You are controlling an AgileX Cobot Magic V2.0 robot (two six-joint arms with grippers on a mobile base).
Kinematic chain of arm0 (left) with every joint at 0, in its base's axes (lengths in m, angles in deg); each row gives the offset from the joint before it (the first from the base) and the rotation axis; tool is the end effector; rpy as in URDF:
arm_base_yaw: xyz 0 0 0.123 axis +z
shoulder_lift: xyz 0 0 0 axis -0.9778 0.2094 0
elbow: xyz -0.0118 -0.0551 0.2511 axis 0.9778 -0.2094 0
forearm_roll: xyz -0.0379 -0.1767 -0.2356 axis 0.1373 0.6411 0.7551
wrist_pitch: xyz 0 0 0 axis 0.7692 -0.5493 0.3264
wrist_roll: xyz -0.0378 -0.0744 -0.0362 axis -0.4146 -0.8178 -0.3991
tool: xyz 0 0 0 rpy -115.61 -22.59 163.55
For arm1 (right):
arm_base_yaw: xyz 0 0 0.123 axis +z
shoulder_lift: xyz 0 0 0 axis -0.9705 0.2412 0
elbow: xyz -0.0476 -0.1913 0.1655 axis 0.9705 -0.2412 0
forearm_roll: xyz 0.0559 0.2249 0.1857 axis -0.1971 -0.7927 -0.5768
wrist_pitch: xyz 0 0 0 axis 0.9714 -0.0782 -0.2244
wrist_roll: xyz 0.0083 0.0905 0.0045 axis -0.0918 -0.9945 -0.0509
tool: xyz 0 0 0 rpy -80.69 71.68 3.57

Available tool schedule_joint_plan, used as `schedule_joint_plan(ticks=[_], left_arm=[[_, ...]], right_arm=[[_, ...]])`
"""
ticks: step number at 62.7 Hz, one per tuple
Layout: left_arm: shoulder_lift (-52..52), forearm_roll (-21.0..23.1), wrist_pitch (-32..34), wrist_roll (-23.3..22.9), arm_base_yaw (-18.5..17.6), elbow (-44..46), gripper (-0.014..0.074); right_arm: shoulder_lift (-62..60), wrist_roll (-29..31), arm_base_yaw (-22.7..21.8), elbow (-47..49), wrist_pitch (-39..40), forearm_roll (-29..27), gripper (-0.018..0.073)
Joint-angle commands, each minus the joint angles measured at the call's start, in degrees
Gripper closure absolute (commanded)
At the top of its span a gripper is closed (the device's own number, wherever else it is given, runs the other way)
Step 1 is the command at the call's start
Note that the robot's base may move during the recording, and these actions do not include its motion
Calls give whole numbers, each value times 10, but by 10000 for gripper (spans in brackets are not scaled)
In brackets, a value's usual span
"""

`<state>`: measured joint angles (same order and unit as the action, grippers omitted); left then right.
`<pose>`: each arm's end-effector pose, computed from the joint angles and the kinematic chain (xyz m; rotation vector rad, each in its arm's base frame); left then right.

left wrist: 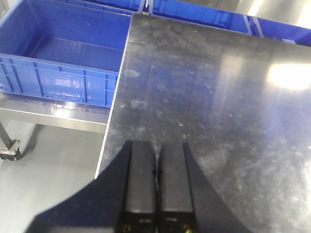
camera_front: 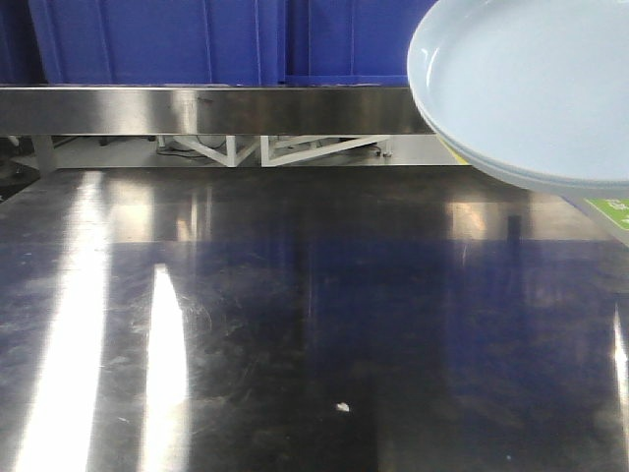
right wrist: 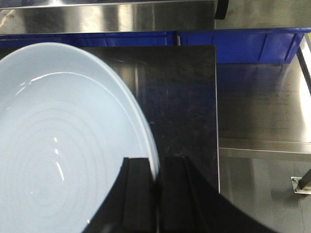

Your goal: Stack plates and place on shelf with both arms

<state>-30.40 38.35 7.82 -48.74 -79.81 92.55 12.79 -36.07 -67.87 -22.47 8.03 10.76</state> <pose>0.2002 -0.0112 0.2447 -0.1563 2.0599 -0.2059 0.2203 0.0353 0.3070 0.0019 2.0185 0.2371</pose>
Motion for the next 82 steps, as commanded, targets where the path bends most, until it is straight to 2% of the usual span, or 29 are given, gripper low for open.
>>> schedule_joint_plan(ticks=[1,82], left_arm=[[-1,3,44,-3,-3,16,506],[-1,3,44,-3,-3,16,506]], right_arm=[[-3,2,-4,16,53,-4,503],[-3,2,-4,16,53,-4,503]])
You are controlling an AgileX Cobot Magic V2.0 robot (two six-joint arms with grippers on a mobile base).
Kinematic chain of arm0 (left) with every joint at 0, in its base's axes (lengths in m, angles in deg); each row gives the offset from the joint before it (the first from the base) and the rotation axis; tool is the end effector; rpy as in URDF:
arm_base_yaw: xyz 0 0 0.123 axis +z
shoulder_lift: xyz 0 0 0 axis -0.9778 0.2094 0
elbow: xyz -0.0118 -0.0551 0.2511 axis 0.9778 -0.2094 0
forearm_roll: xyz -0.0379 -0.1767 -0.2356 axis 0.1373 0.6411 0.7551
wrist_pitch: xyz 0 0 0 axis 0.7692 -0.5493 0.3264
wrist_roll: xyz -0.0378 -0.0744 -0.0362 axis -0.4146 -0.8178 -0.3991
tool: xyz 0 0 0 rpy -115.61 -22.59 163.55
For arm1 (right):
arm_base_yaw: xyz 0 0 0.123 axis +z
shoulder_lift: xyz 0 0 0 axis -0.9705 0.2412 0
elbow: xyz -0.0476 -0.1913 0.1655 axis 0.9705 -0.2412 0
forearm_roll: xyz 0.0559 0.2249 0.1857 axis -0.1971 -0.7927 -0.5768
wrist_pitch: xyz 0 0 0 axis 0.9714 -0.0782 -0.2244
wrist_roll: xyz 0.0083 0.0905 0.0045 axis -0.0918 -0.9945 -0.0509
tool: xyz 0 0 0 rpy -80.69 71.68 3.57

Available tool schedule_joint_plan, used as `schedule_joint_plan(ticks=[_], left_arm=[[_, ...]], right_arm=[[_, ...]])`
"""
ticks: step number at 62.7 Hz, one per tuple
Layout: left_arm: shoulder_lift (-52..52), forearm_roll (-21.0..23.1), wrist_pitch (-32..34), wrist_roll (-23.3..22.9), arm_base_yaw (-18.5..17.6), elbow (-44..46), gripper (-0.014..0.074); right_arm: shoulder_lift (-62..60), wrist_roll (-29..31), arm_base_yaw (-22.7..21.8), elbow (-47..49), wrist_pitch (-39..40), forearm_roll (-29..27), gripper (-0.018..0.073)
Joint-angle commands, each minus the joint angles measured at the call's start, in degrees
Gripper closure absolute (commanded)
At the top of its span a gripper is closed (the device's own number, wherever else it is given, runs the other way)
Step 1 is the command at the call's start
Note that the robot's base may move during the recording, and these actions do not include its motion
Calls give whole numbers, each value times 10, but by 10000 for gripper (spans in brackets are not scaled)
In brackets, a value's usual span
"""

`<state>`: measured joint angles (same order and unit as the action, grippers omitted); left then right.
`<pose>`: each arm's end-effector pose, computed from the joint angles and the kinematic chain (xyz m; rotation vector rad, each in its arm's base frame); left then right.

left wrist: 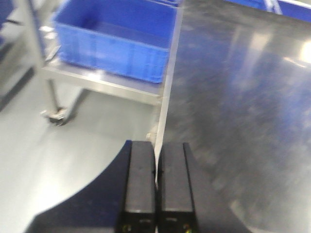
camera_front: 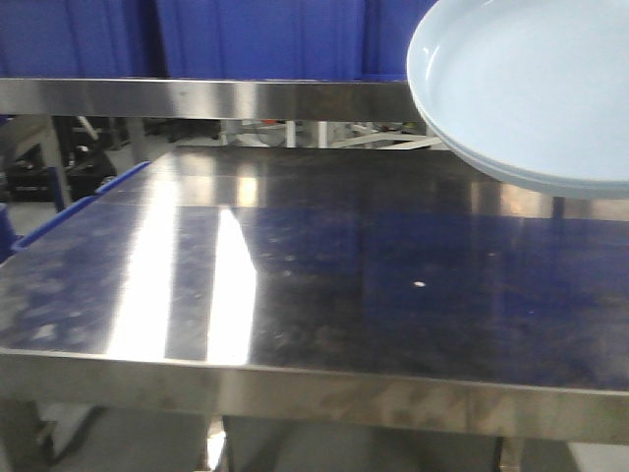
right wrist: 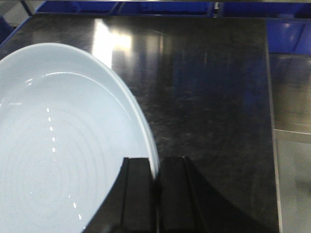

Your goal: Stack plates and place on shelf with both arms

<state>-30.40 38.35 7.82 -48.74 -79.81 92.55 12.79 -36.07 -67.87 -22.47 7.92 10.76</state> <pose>0.2002 -0.0112 0.2447 -0.1563 2.0599 -0.2059 0.2202 0.0353 0.3069 0.0018 2.0204 0.2370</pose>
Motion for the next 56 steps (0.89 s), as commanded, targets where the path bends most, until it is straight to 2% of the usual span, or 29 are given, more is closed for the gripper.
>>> schedule_joint_plan(ticks=[1,56], left_arm=[[-1,3,44,-3,-3,16,506],[-1,3,44,-3,-3,16,506]], right_arm=[[-3,2,-4,16,54,-4,503],[-3,2,-4,16,54,-3,503]])
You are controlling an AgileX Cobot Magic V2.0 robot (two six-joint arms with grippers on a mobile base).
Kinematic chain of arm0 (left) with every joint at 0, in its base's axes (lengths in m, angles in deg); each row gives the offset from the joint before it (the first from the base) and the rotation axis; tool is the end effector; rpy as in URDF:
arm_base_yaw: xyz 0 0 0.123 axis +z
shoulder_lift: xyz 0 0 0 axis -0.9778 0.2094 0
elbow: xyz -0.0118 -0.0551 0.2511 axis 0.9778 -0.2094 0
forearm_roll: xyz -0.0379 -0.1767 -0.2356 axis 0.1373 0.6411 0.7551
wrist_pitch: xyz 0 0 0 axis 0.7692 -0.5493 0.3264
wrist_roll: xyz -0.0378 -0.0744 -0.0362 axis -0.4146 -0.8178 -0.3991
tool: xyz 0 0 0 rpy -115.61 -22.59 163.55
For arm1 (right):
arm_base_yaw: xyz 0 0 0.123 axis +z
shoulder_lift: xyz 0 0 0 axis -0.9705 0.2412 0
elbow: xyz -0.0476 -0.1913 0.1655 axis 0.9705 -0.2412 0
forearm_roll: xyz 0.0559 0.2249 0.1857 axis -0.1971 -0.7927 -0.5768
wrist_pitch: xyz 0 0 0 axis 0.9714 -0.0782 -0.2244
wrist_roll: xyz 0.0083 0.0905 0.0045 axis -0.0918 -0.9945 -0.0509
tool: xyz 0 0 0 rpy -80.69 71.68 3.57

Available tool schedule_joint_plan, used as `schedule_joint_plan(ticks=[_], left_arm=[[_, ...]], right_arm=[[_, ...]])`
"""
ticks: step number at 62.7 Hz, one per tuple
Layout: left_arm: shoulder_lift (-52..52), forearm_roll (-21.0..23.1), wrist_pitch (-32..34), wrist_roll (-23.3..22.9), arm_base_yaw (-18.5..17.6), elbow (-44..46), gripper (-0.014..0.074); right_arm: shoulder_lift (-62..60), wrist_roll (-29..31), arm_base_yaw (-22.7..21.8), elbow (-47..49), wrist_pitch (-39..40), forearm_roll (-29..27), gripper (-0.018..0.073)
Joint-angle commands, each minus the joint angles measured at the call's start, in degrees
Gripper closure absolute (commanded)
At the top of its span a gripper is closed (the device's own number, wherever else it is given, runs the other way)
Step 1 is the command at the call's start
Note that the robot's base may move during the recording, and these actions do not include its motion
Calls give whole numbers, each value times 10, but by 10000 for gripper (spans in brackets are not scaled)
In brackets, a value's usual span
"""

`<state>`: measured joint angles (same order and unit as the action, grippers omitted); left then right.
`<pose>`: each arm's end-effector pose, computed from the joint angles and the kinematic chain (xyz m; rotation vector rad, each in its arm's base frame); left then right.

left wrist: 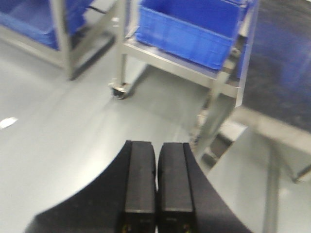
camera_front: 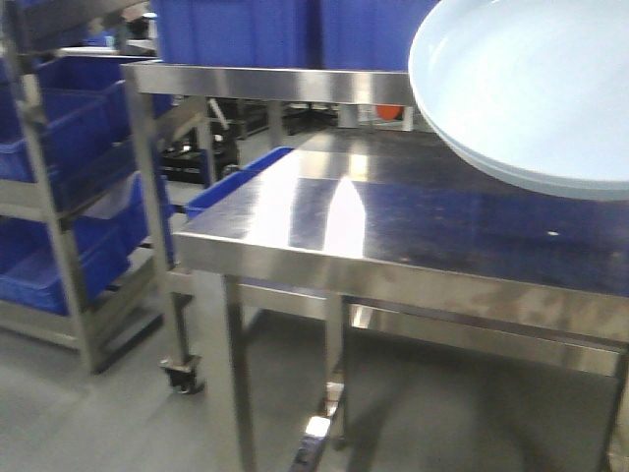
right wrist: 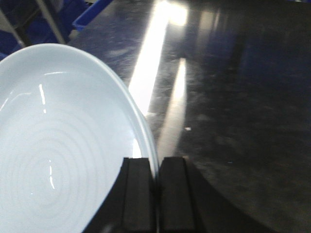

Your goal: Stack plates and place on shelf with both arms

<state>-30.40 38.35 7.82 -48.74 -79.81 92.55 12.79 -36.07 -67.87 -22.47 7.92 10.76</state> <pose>0.2002 -0.0112 0.2447 -0.1563 2.0599 -0.2059 0.2202 0.0353 0.3069 0.0018 2.0204 0.2370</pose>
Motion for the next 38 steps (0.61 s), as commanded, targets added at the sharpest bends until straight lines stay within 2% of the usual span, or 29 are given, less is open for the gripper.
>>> schedule_joint_plan(ticks=[1,38], left_arm=[[-1,3,44,-3,-3,16,506],[-1,3,44,-3,-3,16,506]], right_arm=[[-3,2,-4,16,54,-3,503],[-3,2,-4,16,54,-3,503]])
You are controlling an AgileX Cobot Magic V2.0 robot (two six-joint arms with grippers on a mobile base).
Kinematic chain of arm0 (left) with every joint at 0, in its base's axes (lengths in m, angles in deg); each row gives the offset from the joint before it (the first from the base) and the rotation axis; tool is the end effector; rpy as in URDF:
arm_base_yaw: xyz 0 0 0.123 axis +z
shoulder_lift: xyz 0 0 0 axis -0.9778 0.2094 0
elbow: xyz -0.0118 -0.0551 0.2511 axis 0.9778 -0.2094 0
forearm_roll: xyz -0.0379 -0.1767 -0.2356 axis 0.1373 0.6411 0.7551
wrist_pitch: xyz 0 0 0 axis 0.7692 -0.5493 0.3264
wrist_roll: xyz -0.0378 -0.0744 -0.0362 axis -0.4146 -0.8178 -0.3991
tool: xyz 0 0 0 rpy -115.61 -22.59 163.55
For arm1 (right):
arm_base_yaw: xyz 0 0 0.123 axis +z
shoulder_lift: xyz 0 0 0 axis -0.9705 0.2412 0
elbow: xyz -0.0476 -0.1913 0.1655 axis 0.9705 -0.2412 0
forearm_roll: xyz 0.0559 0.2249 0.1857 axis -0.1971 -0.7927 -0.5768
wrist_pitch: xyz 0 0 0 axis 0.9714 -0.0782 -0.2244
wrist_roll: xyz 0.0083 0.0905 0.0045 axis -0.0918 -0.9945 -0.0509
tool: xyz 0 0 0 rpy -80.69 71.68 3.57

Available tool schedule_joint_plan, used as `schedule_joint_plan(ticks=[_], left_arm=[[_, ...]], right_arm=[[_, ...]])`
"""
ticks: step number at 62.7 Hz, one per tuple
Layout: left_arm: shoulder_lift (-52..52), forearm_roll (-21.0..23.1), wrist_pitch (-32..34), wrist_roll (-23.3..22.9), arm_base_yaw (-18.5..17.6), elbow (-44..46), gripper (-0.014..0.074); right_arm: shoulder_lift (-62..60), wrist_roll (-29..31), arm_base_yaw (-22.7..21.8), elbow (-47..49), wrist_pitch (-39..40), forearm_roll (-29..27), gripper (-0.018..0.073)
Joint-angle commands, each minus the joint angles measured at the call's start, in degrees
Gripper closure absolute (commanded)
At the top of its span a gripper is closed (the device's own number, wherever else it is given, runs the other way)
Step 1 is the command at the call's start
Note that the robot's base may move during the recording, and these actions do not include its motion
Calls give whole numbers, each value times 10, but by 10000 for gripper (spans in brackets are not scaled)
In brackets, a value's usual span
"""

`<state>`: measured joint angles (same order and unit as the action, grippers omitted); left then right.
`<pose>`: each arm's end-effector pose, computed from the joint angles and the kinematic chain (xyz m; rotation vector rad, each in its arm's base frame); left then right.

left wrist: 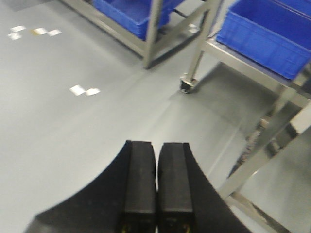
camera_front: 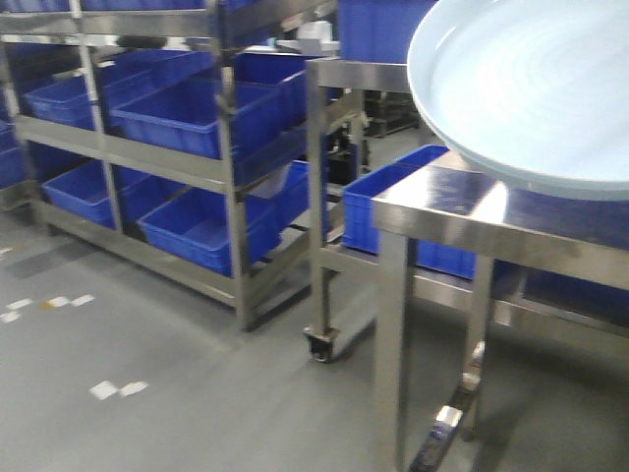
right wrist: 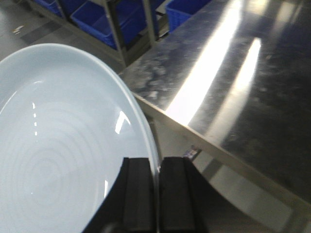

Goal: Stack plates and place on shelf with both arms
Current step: 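Keep the plate stack raised in the right gripper while driving across the floor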

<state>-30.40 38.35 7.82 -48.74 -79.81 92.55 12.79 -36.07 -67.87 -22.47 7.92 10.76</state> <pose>0.2002 -0.0112 0.2447 -0.1563 2.0599 -0.2059 0.2202 0.0353 0.3069 0.0018 2.0204 0.2370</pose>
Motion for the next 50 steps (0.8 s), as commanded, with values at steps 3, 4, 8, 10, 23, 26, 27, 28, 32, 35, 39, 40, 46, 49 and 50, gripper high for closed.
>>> schedule_joint_plan(ticks=[3,4,8,10,23,26,27,28,32,35,39,40,46,49,50], left_arm=[[-1,3,44,-3,-3,16,506],[-1,3,44,-3,-3,16,506],[-1,3,44,-3,-3,16,506],[-1,3,44,-3,-3,16,506],[-1,3,44,-3,-3,16,506],[-1,3,44,-3,-3,16,506],[-1,3,44,-3,-3,16,506],[-1,3,44,-3,-3,16,506],[-1,3,44,-3,-3,16,506],[-1,3,44,-3,-3,16,506],[-1,3,44,-3,-3,16,506],[-1,3,44,-3,-3,16,506],[-1,3,44,-3,-3,16,506],[-1,3,44,-3,-3,16,506],[-1,3,44,-3,-3,16,506]], right_arm=[[-3,2,-4,16,54,-3,503],[-3,2,-4,16,54,-3,503],[-3,2,-4,16,54,-3,503],[-3,2,-4,16,54,-3,503],[-3,2,-4,16,54,-3,503],[-3,2,-4,16,54,-3,503],[-3,2,-4,16,54,-3,503],[-3,2,-4,16,54,-3,503],[-3,2,-4,16,54,-3,503],[-3,2,-4,16,54,-3,503],[-3,2,-4,16,54,-3,503],[-3,2,-4,16,54,-3,503],[-3,2,-4,16,54,-3,503],[-3,2,-4,16,54,-3,503],[-3,2,-4,16,54,-3,503]])
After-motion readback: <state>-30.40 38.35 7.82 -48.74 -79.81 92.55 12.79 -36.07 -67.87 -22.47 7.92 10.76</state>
